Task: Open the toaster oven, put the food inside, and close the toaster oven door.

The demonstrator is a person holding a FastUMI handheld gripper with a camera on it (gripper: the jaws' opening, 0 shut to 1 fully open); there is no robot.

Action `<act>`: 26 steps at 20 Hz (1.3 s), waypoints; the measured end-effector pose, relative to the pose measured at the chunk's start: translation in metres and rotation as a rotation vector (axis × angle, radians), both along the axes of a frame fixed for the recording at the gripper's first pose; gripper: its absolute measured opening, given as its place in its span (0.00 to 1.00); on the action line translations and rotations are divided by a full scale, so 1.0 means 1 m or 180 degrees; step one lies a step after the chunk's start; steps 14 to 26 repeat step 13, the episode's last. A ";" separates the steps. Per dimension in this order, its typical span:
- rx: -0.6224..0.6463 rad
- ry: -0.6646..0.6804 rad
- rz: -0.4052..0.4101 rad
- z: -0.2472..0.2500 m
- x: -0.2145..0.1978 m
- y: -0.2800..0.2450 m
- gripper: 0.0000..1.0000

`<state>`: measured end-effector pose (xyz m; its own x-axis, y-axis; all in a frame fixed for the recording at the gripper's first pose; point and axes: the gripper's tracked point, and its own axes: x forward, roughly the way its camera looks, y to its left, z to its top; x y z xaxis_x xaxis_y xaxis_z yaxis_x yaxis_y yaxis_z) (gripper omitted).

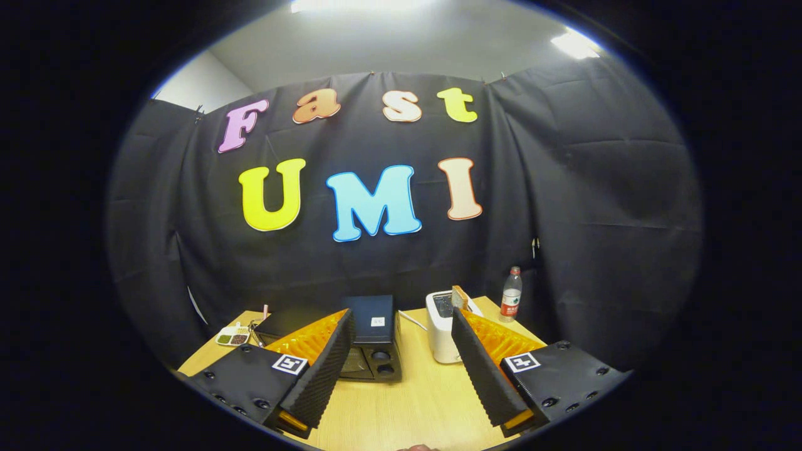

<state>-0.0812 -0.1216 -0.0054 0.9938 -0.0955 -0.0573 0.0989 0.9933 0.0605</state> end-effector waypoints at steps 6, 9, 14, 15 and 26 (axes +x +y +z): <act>-0.0057 -0.0011 0.0065 0.002 -0.003 0.002 0.98; -0.0052 -0.0002 0.0153 0.003 -0.001 0.013 0.98; -0.0018 0.0026 0.0198 0.000 0.000 0.023 0.98; -0.0018 0.0026 0.0198 0.000 0.000 0.023 0.98; -0.0018 0.0026 0.0198 0.000 0.000 0.023 0.98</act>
